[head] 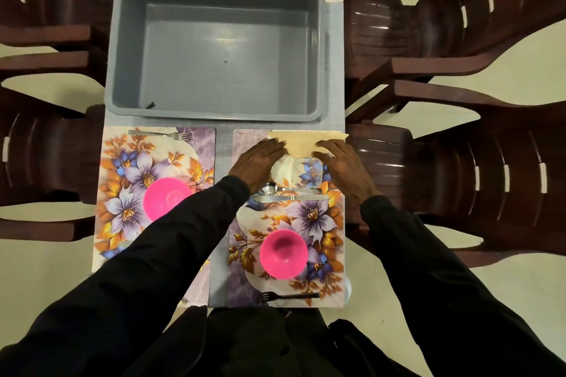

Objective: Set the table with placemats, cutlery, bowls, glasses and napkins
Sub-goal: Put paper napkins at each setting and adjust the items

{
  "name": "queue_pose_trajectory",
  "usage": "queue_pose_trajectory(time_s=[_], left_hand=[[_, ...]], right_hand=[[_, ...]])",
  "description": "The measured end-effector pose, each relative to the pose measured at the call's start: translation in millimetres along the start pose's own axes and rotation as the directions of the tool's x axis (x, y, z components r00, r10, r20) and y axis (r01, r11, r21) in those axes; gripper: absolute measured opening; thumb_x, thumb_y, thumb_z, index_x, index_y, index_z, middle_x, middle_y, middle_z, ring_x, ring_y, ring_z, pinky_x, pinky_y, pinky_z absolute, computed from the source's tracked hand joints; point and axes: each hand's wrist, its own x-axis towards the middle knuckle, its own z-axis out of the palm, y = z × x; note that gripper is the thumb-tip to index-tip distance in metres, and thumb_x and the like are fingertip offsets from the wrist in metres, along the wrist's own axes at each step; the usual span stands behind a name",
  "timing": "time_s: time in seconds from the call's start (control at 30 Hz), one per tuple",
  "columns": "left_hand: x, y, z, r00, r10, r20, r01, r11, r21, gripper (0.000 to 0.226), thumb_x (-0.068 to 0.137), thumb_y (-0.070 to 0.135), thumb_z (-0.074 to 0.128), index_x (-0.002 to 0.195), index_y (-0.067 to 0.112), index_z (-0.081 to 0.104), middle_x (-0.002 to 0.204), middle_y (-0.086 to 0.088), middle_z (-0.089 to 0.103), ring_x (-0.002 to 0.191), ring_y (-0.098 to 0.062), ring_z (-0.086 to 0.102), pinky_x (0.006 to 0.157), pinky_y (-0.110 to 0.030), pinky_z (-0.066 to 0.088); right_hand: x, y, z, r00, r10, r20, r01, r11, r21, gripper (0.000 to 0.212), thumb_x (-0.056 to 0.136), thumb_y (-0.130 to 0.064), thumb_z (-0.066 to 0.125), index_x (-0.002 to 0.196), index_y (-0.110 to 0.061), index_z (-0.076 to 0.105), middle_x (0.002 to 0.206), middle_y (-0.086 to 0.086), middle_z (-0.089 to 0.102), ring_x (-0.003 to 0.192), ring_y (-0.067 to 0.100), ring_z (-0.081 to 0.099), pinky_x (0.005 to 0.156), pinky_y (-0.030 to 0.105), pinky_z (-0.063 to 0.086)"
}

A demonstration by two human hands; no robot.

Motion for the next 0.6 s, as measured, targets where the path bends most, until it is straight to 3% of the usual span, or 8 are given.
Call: queue_pose_trajectory(time_s=[0.37,0.6], left_hand=[[-2.3,0.1,4.4,1.0,-0.001,-0.022,0.001,1.0,0.011,0.079,0.072,0.003,0.088,0.144,0.007,0.054,0.155,-0.013,0.047,0.146,-0.029,0.042,0.12,-0.047,0.035],[-1.2,3.4,3.5,0.999,0.022,-0.047,-0.021,1.0,0.021,0.078,0.072,-0.011,0.078,0.144,0.006,0.054,0.156,-0.015,0.045,0.147,-0.032,0.04,0.119,-0.051,0.036]], right_hand=[[-2.0,-5.0,4.5,0.999,0.035,-0.01,-0.035,0.999,0.003,0.055,0.08,-0.018,0.086,0.13,-0.007,0.065,0.148,0.018,0.051,0.139,0.038,0.045,0.115,0.049,0.036],[0.9,-3.7,6.0,0.999,0.035,0.006,-0.035,0.999,-0.004,0.061,0.077,-0.011,0.086,0.134,-0.007,0.062,0.152,0.017,0.047,0.143,0.037,0.041,0.116,0.049,0.035]])
